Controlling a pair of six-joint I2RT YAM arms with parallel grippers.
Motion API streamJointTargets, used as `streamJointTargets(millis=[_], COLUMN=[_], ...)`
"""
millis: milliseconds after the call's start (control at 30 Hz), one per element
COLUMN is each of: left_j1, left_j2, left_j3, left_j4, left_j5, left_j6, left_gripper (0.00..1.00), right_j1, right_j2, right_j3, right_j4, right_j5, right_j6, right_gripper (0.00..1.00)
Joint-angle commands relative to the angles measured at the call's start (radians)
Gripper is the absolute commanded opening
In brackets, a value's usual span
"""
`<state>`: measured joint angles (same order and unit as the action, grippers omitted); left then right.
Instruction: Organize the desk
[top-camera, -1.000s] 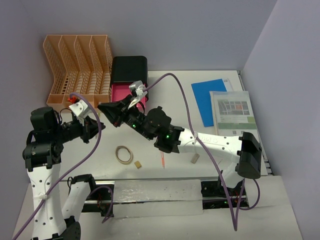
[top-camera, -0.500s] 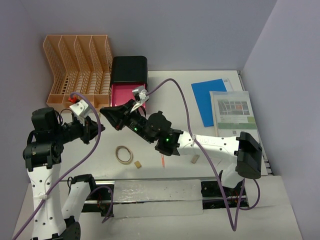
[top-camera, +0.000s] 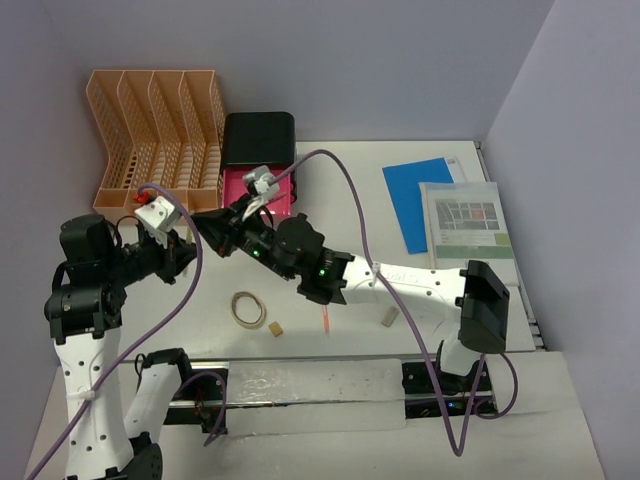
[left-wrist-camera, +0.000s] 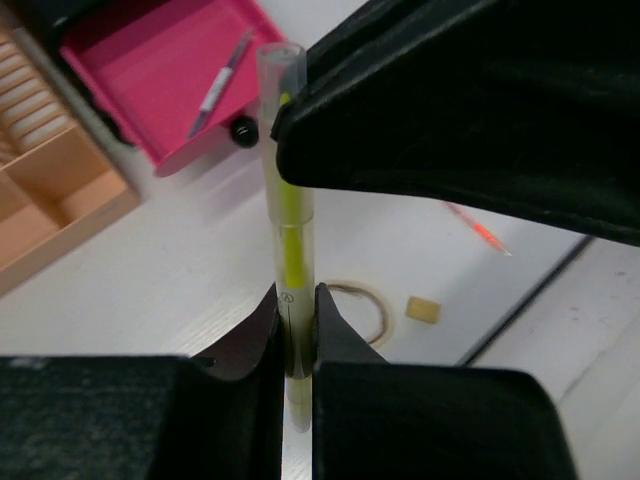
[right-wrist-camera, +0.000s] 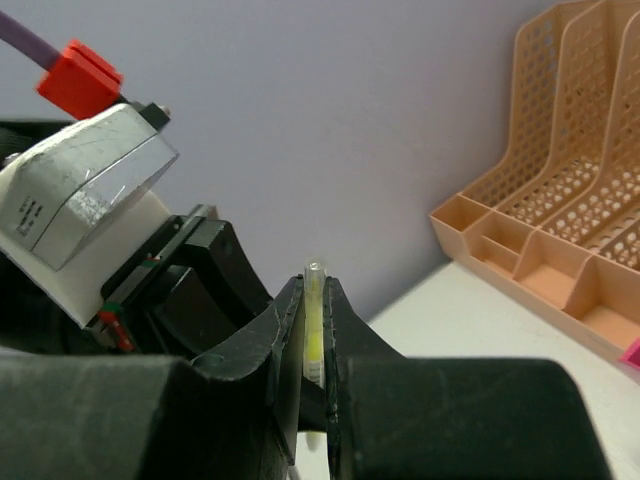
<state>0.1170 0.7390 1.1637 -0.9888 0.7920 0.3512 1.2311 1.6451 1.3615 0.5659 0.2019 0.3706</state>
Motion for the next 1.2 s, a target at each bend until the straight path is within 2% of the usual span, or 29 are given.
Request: streamJointTargets(millis=[0,133,367,533,667,833,1167], left_j1=[0.003,0.003,0.003,0.003,0.003,0.004,0.004], left_j2=[0.002,-0.001,0.003,0.019,0.023,0.022,0.027], left_j3=[0.038,0.031,-0.017,-0.044,-0.101,-0.156,-0.174], left_j4=[0.125,0.134,0.329,0.431,0.486,0.530,0.532], left_j5=[-0.081,-0.125,-0.145,-0.137,-0.170,-0.239,-0.211], left_j6=[0.094,0.124,-0.051,-0.117,-0.092,-0.054,-0.065], left_gripper=[0.00,0.00,0.00,0.00,0.00,0.00,0.00], right_j1=[0.031,0.033,0.067,0.137,0.191,0.207,0.194], right_j2=[0.086,0.118,0.229,0.380,0.461,0.462,0.387], right_j3=[0.078,0.071,-0.033,0.001,0.020,-0.048,-0.130], right_j4=[-0.274,-0.307,-0.172,-0.163,-0.165,-0.119,-0.074], right_j5=[-0.053,-0.054,-0.137,-0.116,-0.118,-0.100,-0.049], right_j6=[-0.084,-0.100,0.046,0.109,0.135,0.173,0.186], right_gripper=[0.00,0.00,0.00,0.00,0.00,0.00,0.00])
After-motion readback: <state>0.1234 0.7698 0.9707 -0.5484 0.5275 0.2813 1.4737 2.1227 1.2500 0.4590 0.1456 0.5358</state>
